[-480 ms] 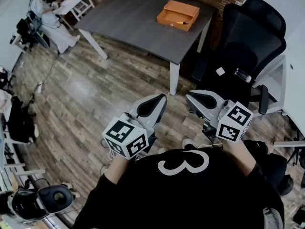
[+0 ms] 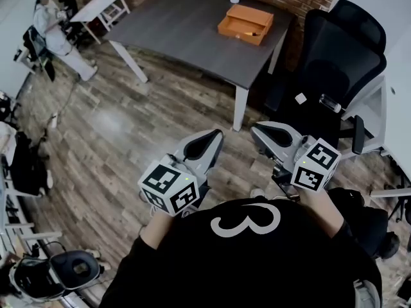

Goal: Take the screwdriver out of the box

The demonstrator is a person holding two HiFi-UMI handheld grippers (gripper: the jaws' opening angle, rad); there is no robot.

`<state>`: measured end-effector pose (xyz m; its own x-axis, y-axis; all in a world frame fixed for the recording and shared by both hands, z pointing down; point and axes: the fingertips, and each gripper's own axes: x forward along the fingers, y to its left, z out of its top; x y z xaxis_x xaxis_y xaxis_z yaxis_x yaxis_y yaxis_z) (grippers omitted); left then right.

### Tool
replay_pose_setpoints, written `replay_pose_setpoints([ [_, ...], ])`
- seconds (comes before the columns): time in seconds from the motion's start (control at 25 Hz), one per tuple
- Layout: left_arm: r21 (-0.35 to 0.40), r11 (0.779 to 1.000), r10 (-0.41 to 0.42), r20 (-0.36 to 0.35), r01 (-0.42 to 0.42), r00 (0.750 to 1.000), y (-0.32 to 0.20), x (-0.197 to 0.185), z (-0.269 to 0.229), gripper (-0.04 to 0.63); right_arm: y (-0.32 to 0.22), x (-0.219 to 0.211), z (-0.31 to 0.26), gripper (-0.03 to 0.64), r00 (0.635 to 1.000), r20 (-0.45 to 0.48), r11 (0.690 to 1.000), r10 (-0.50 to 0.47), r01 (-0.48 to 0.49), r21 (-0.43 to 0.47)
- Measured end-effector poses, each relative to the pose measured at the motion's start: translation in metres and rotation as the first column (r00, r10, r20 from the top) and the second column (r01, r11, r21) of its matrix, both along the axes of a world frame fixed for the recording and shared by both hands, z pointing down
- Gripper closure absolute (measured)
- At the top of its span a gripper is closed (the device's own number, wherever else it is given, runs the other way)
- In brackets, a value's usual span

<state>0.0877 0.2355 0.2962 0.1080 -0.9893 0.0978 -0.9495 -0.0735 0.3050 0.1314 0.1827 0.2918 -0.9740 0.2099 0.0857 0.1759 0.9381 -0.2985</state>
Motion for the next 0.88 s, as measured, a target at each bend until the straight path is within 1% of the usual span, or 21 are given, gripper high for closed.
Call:
replay_pose_setpoints([
  [0.24, 0.019, 1.0, 0.005, 0.004, -0.006, 1.0, 0.022, -0.019, 0.001, 0.588, 0.015, -0.017, 0.006, 0.615, 1.0, 0.01, 1.0, 0.018, -0.018, -0.011],
  [0.48, 0.014, 1.0, 0.005, -0.028, -0.005, 1.0, 0.027, -0.04, 0.01, 0.586, 0.019, -0.036, 0.017, 0.615, 1.0, -0.002, 1.0, 0.013, -0.013, -0.024],
  [0.68, 0.006, 1.0, 0.003, -0.04, -0.003, 0.999, 0.012, -0.058, 0.015, 0.586, 0.005, -0.057, 0.022, 0.615, 1.0, -0.007, 0.999, 0.009, -0.009, -0.048],
  [0.88, -0.031, 1.0, 0.0, -0.043, -0.002, 0.999, -0.032, -0.08, 0.025, 0.586, -0.045, -0.082, 0.033, 0.615, 1.0, -0.002, 0.996, 0.007, -0.008, -0.094],
])
